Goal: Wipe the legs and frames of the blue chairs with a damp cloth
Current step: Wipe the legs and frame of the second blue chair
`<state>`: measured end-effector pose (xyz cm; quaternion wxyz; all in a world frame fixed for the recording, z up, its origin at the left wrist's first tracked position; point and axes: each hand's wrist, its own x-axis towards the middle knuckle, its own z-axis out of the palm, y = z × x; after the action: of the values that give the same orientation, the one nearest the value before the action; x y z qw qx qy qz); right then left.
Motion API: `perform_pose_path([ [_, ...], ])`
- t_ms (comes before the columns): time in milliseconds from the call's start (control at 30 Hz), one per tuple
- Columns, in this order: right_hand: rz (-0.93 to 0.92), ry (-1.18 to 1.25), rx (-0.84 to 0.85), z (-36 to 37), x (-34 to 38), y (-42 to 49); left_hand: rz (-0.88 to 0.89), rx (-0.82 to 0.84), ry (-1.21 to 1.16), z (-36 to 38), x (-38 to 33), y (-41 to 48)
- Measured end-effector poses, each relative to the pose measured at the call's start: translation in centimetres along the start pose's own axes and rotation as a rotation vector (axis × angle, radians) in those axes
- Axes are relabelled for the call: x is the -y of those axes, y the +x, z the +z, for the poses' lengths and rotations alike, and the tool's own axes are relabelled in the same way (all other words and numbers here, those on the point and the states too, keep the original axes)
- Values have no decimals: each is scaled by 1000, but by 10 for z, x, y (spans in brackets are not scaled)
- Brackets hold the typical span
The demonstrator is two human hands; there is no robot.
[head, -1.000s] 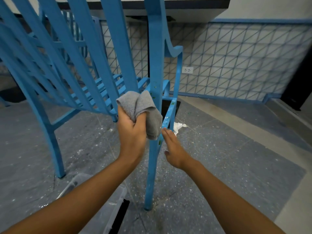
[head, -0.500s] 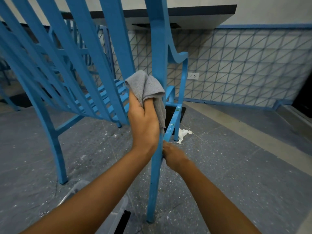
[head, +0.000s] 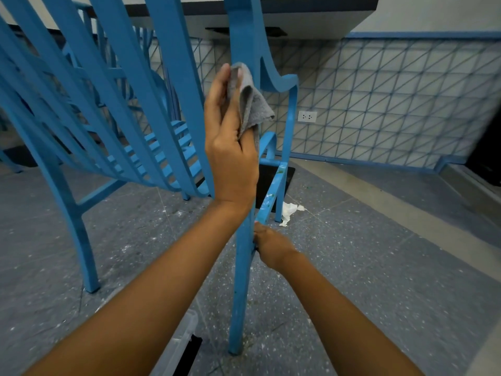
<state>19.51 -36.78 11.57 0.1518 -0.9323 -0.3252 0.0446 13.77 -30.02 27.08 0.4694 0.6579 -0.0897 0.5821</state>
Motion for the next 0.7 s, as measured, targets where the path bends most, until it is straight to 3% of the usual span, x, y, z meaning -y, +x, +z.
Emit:
perform_pose_path([
  [300,36,68,-16,6,0,3,0,182,144,-29,29,-45],
  [533,52,85,-7,7,-1,3,-123,-31,-19,-34,12,-34],
  [700,20,65,-27,8,-4,3,-47,25,64,-24,21,-37],
])
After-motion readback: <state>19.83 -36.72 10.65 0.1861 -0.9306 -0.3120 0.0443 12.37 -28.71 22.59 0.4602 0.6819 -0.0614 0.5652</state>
